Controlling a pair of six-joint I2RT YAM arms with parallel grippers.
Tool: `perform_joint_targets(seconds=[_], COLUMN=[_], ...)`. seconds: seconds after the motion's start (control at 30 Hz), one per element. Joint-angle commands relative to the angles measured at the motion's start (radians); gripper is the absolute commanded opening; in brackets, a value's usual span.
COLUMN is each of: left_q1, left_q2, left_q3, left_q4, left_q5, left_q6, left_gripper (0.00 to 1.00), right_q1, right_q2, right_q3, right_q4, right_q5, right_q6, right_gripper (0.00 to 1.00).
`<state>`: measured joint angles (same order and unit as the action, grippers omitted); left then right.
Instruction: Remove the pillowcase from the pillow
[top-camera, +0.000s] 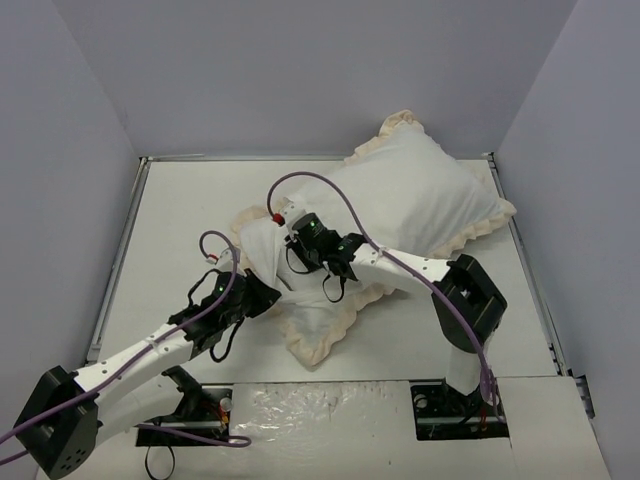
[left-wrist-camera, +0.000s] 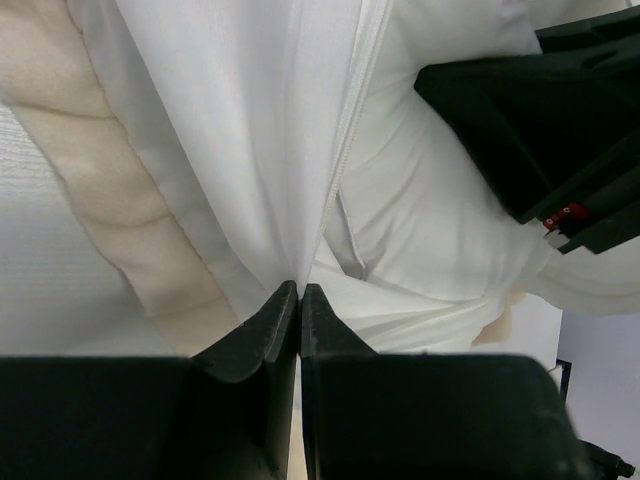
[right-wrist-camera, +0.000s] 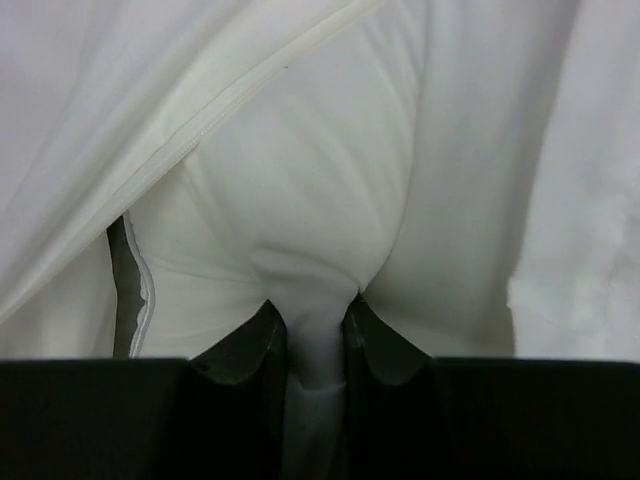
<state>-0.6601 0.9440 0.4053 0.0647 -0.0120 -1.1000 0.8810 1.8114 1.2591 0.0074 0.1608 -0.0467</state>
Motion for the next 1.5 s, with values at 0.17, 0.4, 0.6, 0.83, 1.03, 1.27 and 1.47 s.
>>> perform_joint_targets(seconds=[0.17, 0.4, 0.6, 0.83, 1.03, 1.27, 1.47], left_q1=[-0.004, -0.009, -0.021, -0.075, -0.18, -0.254, -0.285], left_q2=[0.05, 0.094, 0.168, 0.308, 0.345, 0.315, 0.364], left_q3=[0.01, 0.017, 0.052, 0.194, 0.254, 0.178, 0.174], left_q4=[0.015, 0.044, 0.181, 0.142, 0.0, -0.061, -0.154], left_q5=[0.06, 0.102, 0.248, 0.431, 0.484, 0.454, 0.458], left_q6=[0.019, 0.051, 0.08, 0.112, 0.149, 0.112, 0.14], left_gripper=[0.02, 0.02, 0.02, 0.02, 0.02, 0.02, 0.02], right_q1=[-0.27, -0.454, -0.429, -0.335, -0.367, -0.421, -0.482], right_q2=[0.074, 0.097, 0.092, 0.106, 0.199, 0.223, 0.213], right_q3=[0.085, 0.318, 0.309, 0.23, 0.33, 0.44, 0.497], right_q4=[-0.13, -0.135, -0.112, 0.014, 0.019, 0.017, 0.019], right_q5=[-0.383, -0.578, -0.514, -0.399, -0.389, -0.443, -0.506], right_q6=[-0.031, 0.034, 0.102, 0.186, 0.238, 0.271, 0.326], right_gripper=[0.0, 0.0, 0.0, 0.0, 0.0, 0.0, 0.0])
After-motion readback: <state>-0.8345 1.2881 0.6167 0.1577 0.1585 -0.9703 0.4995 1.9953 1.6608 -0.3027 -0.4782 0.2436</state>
